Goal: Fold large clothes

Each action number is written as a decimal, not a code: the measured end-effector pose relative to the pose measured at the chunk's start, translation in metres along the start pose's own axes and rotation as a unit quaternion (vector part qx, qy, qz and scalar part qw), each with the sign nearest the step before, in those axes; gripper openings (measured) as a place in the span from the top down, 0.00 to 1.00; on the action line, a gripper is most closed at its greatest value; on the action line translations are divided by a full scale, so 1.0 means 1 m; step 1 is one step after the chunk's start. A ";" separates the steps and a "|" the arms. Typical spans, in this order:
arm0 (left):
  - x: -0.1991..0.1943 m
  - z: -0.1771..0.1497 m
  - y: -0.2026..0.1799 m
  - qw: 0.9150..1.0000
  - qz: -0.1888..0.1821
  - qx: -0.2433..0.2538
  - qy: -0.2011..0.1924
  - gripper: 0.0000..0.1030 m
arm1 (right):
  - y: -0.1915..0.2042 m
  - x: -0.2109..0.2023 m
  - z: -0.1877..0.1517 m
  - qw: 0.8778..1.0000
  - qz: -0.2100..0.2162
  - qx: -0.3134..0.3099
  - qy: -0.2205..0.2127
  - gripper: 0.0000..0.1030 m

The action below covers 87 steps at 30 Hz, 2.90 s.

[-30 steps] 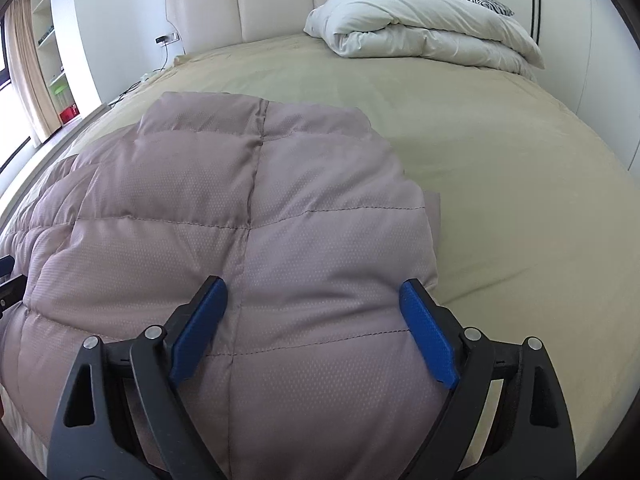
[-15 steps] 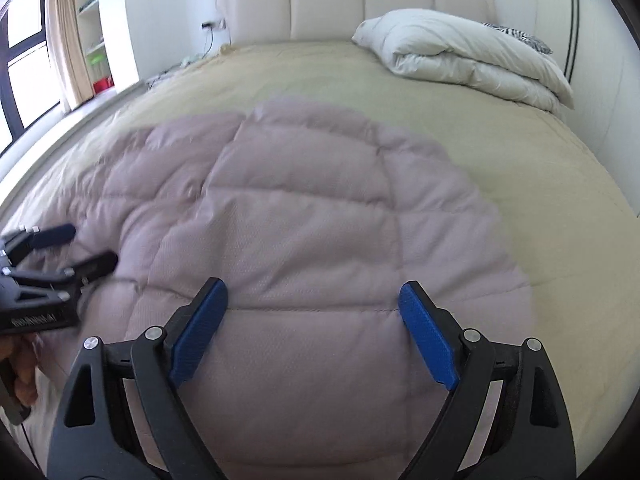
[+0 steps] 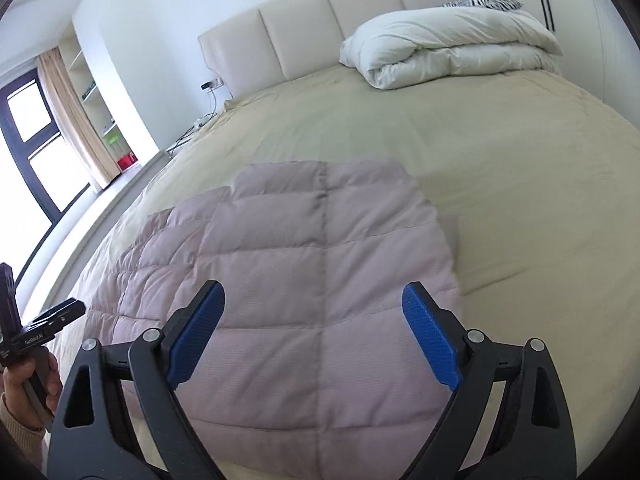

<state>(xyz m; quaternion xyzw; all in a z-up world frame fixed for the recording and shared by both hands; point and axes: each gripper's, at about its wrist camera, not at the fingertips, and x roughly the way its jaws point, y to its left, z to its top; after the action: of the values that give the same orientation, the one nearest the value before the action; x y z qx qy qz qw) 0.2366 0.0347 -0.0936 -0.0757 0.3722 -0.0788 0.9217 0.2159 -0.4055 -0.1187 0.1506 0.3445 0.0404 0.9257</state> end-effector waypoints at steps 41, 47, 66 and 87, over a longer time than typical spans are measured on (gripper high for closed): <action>0.144 0.008 0.076 0.912 -0.271 -0.231 0.204 0.53 | -0.064 0.158 0.014 0.946 0.212 0.075 0.233 0.28; 0.095 0.006 0.074 0.921 -0.267 -0.215 0.183 0.62 | -0.030 0.095 0.010 0.967 0.175 0.029 0.184 0.57; 0.014 -0.106 0.152 0.889 -0.317 -0.280 0.175 0.47 | -0.006 0.045 -0.143 0.933 0.259 0.199 0.148 0.47; -0.162 -0.089 0.148 0.993 -0.041 -0.110 0.010 0.28 | -0.027 -0.126 -0.126 0.993 -0.025 0.118 -0.006 0.41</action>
<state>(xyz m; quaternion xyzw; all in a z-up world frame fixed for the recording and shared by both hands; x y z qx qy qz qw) 0.0730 0.2044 -0.0770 -0.1907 0.3843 -0.0759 0.9001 0.0379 -0.4226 -0.1384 0.2504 0.3448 -0.0247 0.9043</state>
